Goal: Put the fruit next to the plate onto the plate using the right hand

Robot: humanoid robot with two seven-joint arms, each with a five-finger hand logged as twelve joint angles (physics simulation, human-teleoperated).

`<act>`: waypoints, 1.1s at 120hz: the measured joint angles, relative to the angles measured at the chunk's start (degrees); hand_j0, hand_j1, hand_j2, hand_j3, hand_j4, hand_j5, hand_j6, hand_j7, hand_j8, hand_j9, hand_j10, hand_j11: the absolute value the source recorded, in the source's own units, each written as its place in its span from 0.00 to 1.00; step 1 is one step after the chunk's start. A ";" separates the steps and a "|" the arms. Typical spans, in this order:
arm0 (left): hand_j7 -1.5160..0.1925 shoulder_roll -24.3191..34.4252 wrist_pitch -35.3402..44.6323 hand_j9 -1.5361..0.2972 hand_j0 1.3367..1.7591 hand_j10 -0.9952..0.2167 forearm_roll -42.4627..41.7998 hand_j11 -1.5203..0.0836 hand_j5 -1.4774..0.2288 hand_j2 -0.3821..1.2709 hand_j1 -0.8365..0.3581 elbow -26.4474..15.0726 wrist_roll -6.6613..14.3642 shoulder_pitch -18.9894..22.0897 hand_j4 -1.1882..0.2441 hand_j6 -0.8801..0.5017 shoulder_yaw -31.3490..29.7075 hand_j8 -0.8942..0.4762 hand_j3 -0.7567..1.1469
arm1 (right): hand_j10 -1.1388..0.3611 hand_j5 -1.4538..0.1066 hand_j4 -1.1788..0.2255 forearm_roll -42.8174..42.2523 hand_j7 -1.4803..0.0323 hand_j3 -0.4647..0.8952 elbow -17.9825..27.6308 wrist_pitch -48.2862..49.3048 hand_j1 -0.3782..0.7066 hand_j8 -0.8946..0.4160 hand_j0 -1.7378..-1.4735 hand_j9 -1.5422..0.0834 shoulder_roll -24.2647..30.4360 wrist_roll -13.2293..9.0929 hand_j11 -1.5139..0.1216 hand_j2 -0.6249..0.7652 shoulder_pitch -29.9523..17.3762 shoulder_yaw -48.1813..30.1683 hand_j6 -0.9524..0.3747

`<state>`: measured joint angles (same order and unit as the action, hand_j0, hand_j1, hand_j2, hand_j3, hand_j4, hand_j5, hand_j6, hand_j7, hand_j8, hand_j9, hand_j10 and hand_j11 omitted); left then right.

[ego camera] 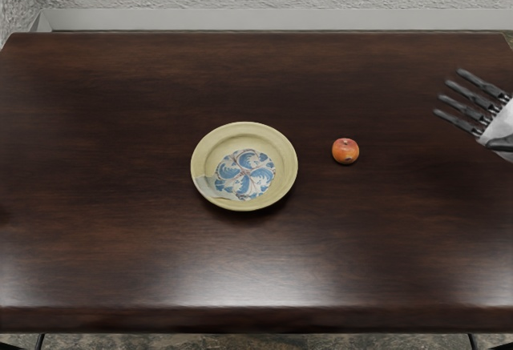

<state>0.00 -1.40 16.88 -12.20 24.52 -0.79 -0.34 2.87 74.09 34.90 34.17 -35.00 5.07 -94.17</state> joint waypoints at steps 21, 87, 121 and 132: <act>0.89 0.00 0.01 0.84 0.76 0.82 0.00 0.95 0.87 0.23 0.99 -0.01 0.00 0.00 0.83 0.64 0.00 0.65 0.40 | 0.75 0.92 0.83 0.04 0.96 0.34 -0.11 0.09 0.05 0.67 0.30 0.93 -0.03 0.00 0.91 0.45 0.88 0.40 0.71; 0.89 0.00 0.00 0.84 0.76 0.82 0.00 0.95 0.87 0.23 0.99 -0.01 0.00 0.00 0.83 0.64 0.00 0.65 0.40 | 0.74 0.91 0.82 -57.79 0.95 0.34 18.69 -10.77 0.06 0.66 0.30 0.93 0.15 0.00 0.90 0.45 29.32 30.94 0.70; 0.89 0.00 0.00 0.84 0.76 0.82 0.00 0.95 0.87 0.23 0.99 0.02 0.00 0.00 0.83 0.64 -0.01 0.65 0.40 | 0.74 0.91 0.82 -68.53 0.95 0.34 14.54 -23.55 0.06 0.66 0.30 0.92 -3.85 0.00 0.90 0.45 34.61 46.15 0.69; 0.89 0.00 0.00 0.84 0.76 0.82 0.00 0.95 0.87 0.23 0.99 0.02 0.00 0.00 0.83 0.64 0.00 0.65 0.40 | 0.74 0.90 0.82 -70.87 0.95 0.34 12.62 -27.74 0.06 0.66 0.30 0.92 -4.45 0.00 0.90 0.45 35.20 50.03 0.69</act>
<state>0.00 -1.40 16.88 -12.18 24.52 -0.79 -0.35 -68.00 86.71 7.16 29.71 -35.00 40.27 -44.13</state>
